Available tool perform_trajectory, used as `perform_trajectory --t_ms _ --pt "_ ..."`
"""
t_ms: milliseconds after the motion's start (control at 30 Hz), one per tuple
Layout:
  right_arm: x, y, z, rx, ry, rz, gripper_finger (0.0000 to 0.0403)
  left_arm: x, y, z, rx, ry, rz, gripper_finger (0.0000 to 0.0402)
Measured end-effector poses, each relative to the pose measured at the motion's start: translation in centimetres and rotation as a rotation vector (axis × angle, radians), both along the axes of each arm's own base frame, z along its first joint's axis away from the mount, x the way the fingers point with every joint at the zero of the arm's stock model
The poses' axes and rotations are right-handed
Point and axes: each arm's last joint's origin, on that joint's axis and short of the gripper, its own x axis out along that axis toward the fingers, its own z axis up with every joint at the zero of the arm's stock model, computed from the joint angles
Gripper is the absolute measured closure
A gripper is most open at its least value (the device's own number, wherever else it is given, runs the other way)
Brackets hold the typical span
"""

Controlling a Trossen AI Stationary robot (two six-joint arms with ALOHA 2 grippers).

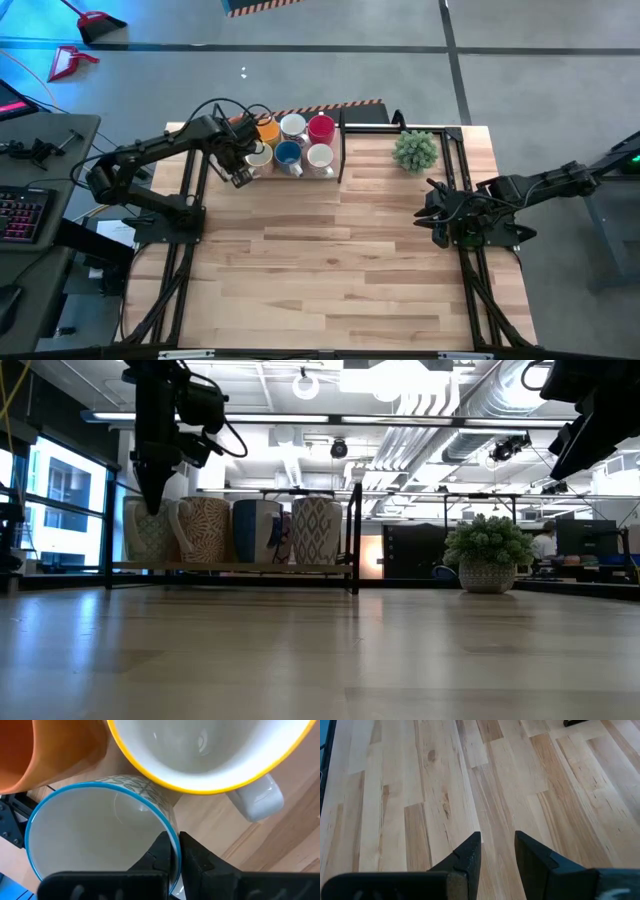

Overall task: Place coffee mugs
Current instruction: Adjust the mugs on the shelf

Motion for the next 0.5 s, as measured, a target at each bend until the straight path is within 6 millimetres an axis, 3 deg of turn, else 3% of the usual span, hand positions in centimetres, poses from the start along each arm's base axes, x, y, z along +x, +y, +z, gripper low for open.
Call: perform_trajectory --t_ms 500 --pt "-0.01 0.00 0.00 0.000 0.000 0.000 0.0304 0.21 0.13 0.03 0.011 -0.023 0.000 0.0383"
